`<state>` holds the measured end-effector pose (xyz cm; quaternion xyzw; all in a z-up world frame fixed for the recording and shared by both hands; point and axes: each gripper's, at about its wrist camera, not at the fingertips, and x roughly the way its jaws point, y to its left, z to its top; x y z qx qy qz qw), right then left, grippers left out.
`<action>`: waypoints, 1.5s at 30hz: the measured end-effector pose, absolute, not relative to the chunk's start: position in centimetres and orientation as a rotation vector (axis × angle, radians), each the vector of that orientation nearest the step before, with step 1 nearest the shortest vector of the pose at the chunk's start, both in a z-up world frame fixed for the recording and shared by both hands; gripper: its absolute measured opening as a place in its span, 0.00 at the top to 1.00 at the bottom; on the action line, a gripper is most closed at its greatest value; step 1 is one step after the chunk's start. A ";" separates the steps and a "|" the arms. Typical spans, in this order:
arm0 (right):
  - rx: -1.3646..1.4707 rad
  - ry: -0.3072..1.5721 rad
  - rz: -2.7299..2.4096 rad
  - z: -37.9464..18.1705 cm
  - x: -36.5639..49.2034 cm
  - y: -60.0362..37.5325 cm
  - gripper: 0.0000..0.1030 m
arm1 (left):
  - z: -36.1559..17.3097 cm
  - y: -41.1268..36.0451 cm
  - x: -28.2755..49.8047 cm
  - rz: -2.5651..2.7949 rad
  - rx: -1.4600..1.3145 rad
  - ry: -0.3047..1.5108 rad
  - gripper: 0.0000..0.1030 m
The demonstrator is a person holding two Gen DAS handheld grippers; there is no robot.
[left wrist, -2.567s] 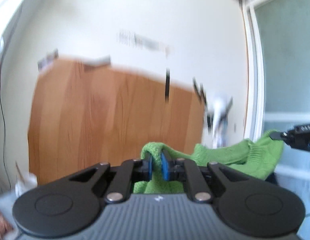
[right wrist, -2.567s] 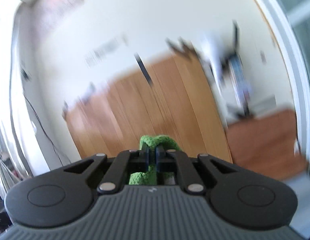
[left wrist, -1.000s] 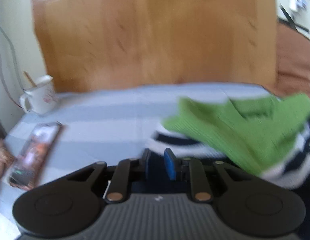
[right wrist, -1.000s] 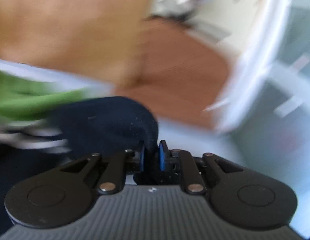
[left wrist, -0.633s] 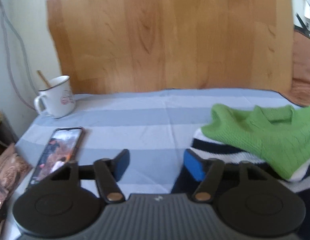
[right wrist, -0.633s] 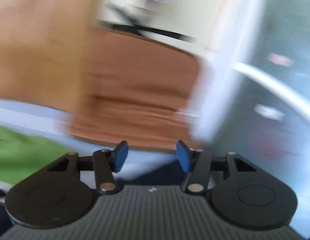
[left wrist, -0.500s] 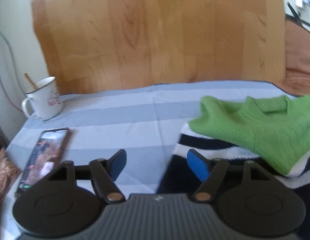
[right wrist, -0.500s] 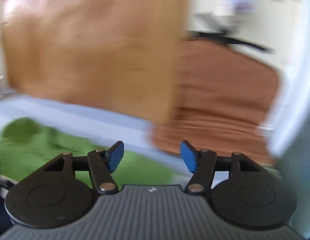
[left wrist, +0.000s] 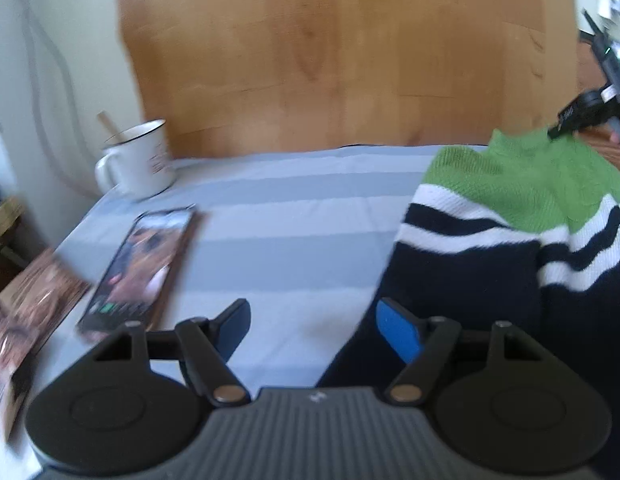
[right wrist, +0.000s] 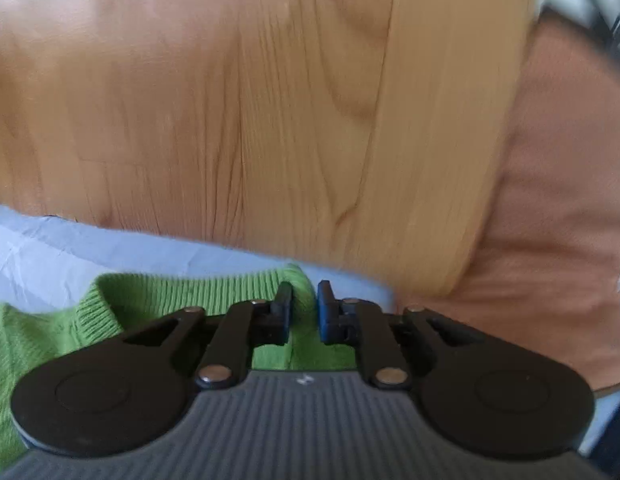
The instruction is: Fold small clothes
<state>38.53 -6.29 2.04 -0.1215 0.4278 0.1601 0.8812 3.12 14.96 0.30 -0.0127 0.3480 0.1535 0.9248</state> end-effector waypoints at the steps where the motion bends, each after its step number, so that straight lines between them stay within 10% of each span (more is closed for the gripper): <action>1: -0.285 0.922 0.304 1.1 38.9 -5.8 0.78 | 0.3 15.2 2.5 0.327 -0.030 0.715 0.30; 14: -0.124 0.947 0.558 5.8 32.1 -3.4 0.22 | 0.2 17.5 -6.8 0.321 -0.091 0.764 0.14; 18: -0.186 0.987 0.528 2.3 32.1 0.4 0.29 | -0.4 18.6 -9.5 0.336 -0.223 0.793 0.24; 19: -0.205 1.004 0.507 1.3 32.3 1.1 0.52 | -0.2 18.5 -10.0 0.337 -0.225 0.786 0.33; 21: -0.224 0.949 0.469 0.5 31.8 1.6 0.84 | 0.4 17.8 -10.5 0.297 -0.238 0.777 0.85; 22: -0.200 0.949 0.479 0.6 31.8 2.0 0.87 | 0.7 17.7 -10.6 0.302 -0.242 0.770 0.91; 29: -0.065 0.783 0.391 2.9 32.2 2.5 0.86 | 2.9 20.0 -11.5 0.492 -0.226 0.660 0.93; 37: -0.187 0.799 0.484 4.8 28.3 1.6 0.56 | 1.7 22.3 -12.4 0.579 -0.271 0.693 0.82; 41: -0.146 0.868 0.680 6.4 24.1 0.5 0.56 | 1.2 22.9 -13.1 0.533 -0.334 0.691 0.39; 43: -0.141 0.923 0.762 5.7 22.2 0.6 0.57 | 0.9 22.7 -13.4 0.505 -0.351 0.691 0.45; 45: -0.163 0.993 0.798 4.2 20.6 1.2 0.65 | 0.4 22.7 -13.0 0.485 -0.362 0.710 0.77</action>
